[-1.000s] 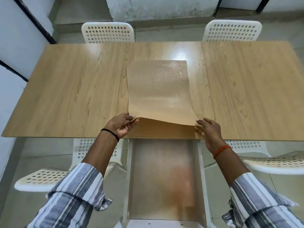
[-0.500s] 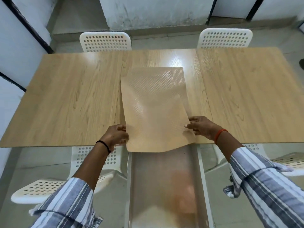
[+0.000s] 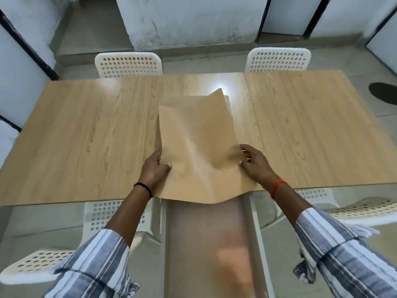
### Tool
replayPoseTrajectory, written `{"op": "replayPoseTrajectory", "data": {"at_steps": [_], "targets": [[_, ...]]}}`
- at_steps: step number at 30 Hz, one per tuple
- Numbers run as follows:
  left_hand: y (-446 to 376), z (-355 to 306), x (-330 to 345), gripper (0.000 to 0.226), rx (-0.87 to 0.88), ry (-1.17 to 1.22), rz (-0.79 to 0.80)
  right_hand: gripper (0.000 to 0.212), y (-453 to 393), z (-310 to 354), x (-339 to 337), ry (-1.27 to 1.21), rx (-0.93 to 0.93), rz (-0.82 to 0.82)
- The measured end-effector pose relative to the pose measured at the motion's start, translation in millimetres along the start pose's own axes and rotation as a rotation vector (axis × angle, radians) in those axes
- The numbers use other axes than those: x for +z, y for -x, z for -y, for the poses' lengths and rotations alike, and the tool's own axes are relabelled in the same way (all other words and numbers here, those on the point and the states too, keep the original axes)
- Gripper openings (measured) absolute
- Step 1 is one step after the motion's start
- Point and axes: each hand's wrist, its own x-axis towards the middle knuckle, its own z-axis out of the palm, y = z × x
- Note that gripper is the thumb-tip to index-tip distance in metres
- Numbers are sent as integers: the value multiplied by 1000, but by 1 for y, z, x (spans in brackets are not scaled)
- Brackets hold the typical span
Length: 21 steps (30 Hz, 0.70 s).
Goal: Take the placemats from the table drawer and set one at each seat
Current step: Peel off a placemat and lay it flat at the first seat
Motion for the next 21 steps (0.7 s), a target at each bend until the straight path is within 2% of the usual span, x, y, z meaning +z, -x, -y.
{"op": "replayPoseTrajectory", "data": {"at_steps": [5,12,17,21], "targets": [[23,-23,32,55,120,24,50,55,17,-19,-37,-18,-59,-118],[57,-47,115,55,135,53,88,51,51,-77,-120,-108,-52,-208],[96,-55,207,50,36,152,101,48,79,-128,-201,-188,-38,-203],[114,-52,271,52,-133,281,124,40,92,-166,-260,-276,33,-197]]}}
